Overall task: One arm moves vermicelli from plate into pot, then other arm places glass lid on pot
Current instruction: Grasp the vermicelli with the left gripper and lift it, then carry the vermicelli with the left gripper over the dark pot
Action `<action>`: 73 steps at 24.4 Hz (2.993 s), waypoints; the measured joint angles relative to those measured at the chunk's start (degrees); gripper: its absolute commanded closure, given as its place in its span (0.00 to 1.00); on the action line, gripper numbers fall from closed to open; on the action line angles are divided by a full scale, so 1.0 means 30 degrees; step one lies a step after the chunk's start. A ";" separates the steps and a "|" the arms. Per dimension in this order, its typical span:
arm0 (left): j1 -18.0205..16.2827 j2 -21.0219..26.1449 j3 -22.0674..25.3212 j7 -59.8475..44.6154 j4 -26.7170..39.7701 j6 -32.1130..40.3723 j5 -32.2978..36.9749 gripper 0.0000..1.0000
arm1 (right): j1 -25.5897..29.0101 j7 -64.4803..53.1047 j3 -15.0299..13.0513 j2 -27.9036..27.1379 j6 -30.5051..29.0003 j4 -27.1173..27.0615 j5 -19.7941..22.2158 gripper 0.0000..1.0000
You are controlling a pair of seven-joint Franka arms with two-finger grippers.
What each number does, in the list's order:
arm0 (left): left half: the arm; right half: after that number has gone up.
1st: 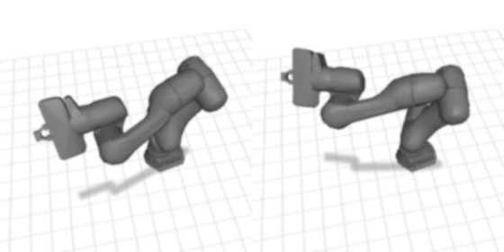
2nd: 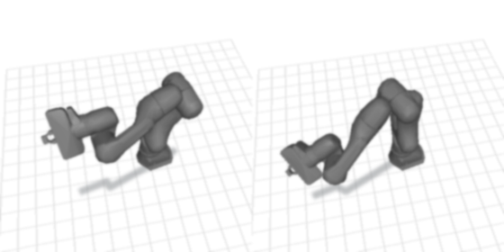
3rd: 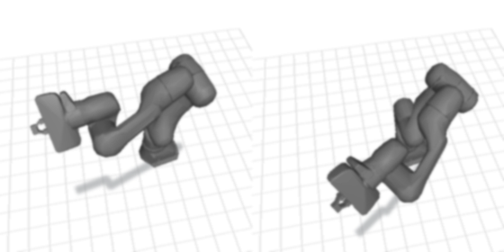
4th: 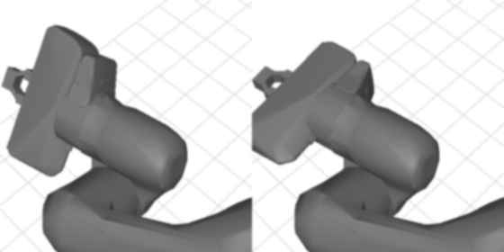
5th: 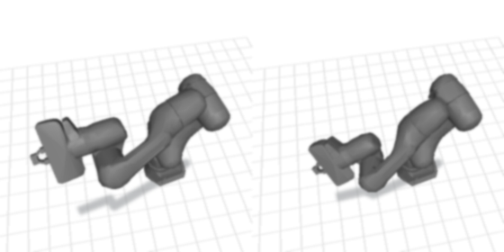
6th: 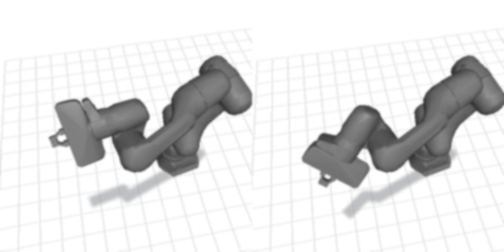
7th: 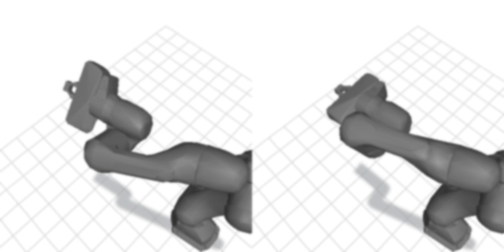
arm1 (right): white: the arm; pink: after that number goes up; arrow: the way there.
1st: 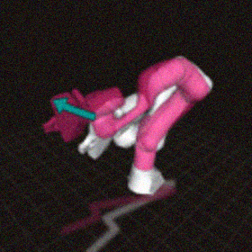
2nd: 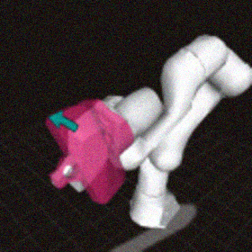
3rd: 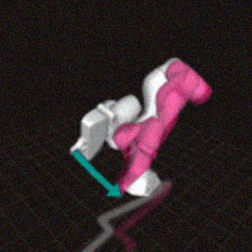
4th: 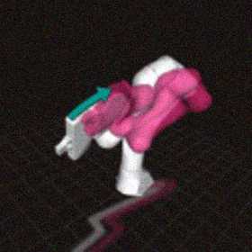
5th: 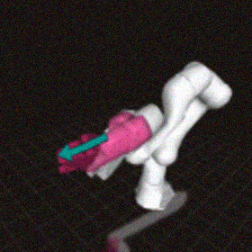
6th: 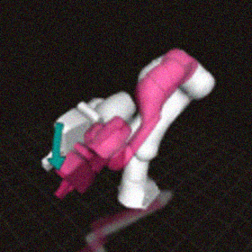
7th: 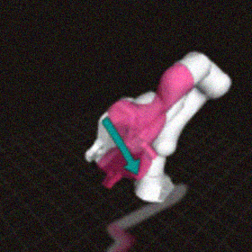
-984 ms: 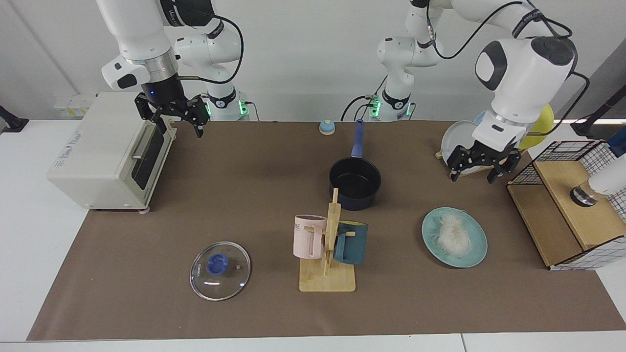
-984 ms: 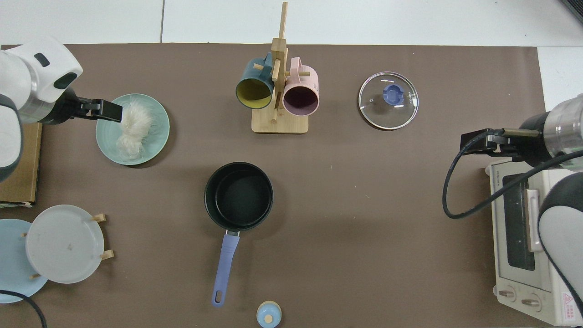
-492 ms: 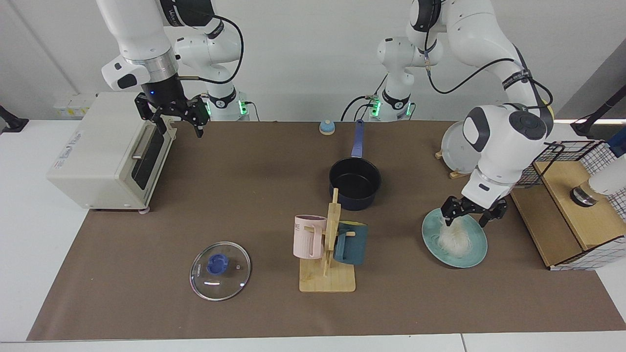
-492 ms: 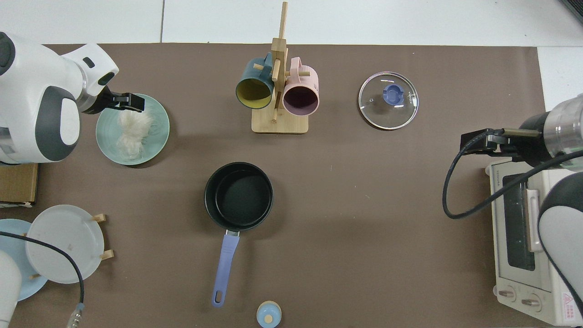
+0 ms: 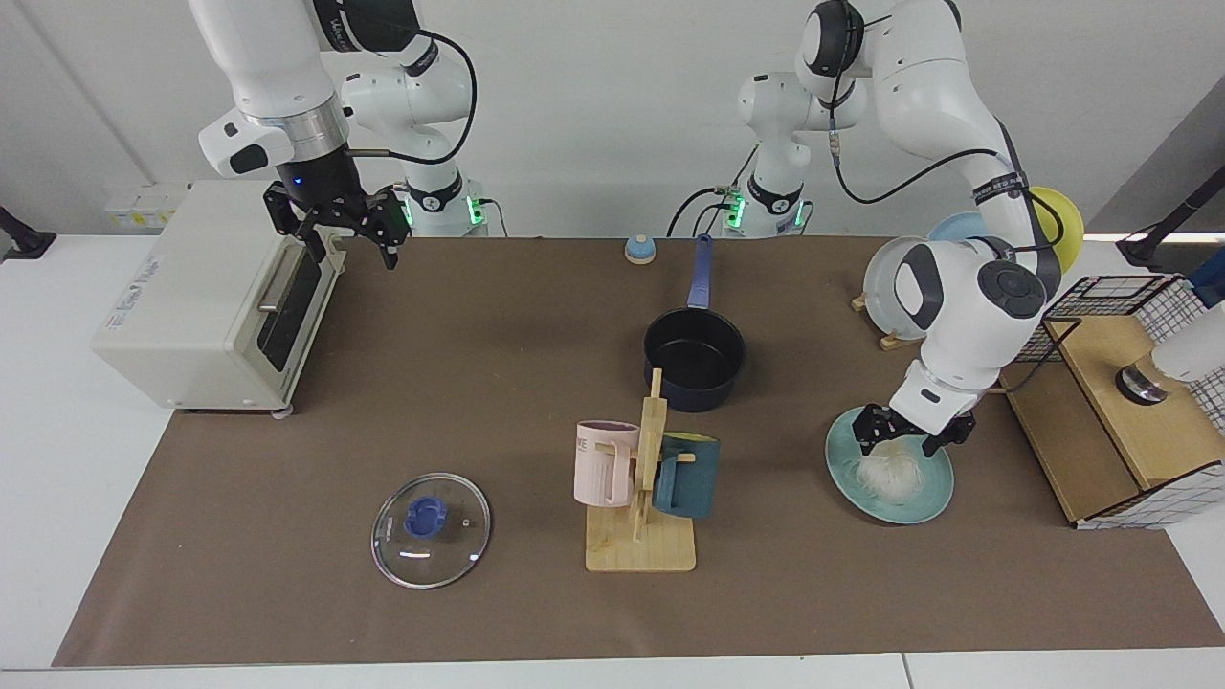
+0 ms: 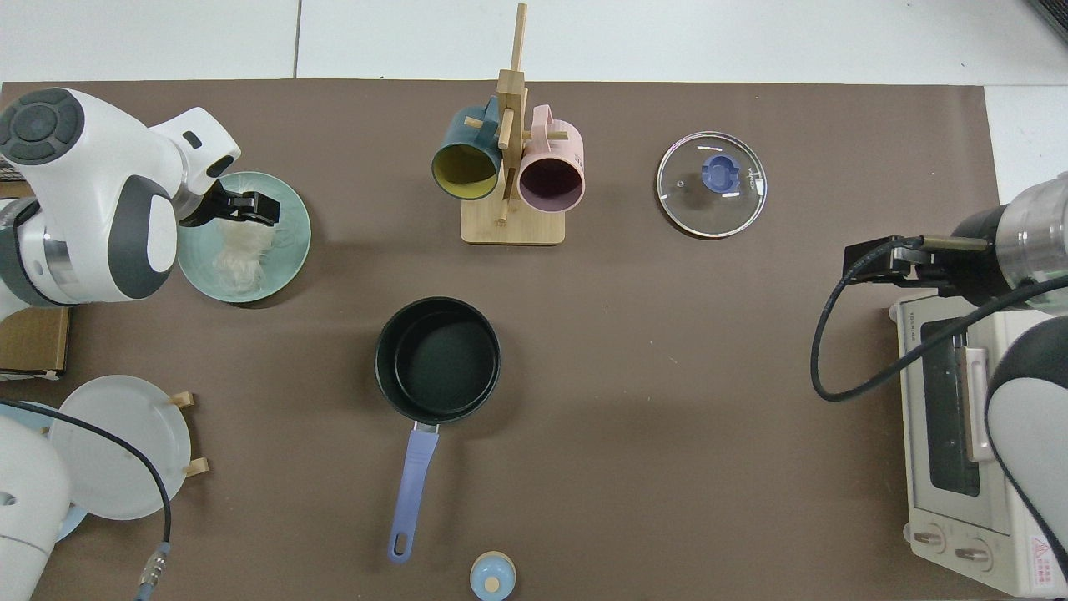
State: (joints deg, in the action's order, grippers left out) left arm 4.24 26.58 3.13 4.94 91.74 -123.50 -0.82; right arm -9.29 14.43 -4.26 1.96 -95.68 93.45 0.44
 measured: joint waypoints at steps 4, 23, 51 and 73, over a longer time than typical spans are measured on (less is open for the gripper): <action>0.0000 0.0007 -0.0007 -0.0007 0.1033 -0.1068 -0.0006 0.00 | 0.0000 0.0000 0.0000 0.0000 0.0000 0.0000 0.0000 0.01; -0.0221 0.1558 -0.0017 0.0541 0.2009 -0.4468 0.0001 1.00 | 0.0000 0.0000 0.0000 0.0000 0.0000 0.0000 0.0000 0.01; -0.0225 -0.0446 -0.0403 0.1153 -0.0584 0.1723 0.0276 1.00 | 0.0000 0.0000 0.0000 0.0000 0.0000 0.0000 0.0000 0.01; 0.1610 -0.8389 -0.1135 -0.1567 0.5403 0.4626 0.0166 1.00 | 0.0000 0.0000 0.0000 0.0000 0.0000 0.0000 0.0000 0.01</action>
State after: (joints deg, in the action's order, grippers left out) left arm 9.07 1.41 -0.28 0.24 107.95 -109.62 -0.32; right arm -9.29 14.43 -4.26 1.96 -95.68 93.45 0.44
